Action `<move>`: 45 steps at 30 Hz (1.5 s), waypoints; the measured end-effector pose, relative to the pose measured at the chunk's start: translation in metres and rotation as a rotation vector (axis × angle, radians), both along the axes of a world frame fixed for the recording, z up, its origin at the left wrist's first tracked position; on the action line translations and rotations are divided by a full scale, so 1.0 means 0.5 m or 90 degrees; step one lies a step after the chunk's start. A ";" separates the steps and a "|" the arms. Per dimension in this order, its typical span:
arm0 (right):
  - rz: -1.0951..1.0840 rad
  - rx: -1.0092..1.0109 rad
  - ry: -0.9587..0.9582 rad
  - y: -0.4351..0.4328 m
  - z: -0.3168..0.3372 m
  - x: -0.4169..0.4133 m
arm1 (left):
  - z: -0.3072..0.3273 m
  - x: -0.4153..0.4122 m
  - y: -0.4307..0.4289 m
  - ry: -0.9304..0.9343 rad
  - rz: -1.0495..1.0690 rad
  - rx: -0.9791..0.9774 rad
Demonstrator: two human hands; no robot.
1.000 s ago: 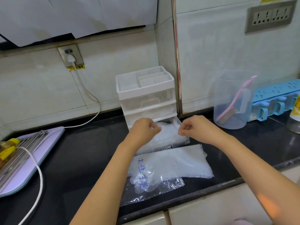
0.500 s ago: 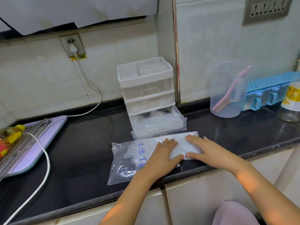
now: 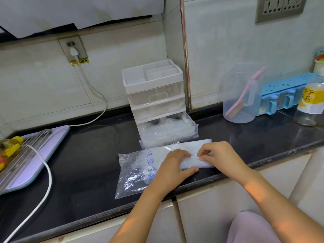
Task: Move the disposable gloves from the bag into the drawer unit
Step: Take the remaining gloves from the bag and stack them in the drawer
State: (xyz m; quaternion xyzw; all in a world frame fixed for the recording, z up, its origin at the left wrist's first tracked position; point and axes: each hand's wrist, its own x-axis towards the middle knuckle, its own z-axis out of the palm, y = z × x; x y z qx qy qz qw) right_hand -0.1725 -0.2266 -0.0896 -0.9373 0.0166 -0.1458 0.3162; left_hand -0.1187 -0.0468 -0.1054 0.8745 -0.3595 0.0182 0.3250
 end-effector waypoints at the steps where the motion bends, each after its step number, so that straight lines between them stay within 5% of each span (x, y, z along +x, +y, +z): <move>1: -0.003 0.015 -0.002 0.001 -0.002 0.001 | 0.000 -0.001 0.000 0.002 0.002 0.002; 18: 0.045 0.119 -0.067 0.024 0.076 0.046 | 0.018 -0.014 -0.022 0.040 0.144 -0.070; 22: 0.079 0.116 -0.073 0.016 0.097 0.044 | 0.027 0.006 -0.035 -0.031 0.178 -0.069; 26: 0.153 -0.067 0.025 -0.010 0.106 0.037 | 0.038 0.023 -0.038 -0.038 0.186 -0.100; 33: 0.108 -0.283 0.022 -0.010 0.098 0.092 | 0.030 0.028 -0.046 0.005 0.145 -0.148; 37: 0.184 -0.190 0.153 0.000 0.107 0.068 | 0.037 0.027 -0.040 0.074 0.171 -0.223; 42: 0.107 -0.274 -0.059 0.025 0.096 0.083 | 0.048 0.031 -0.039 0.081 0.164 -0.230; 45: 0.056 -0.313 -0.080 0.015 0.114 0.103 | 0.031 0.034 -0.041 0.088 0.135 -0.125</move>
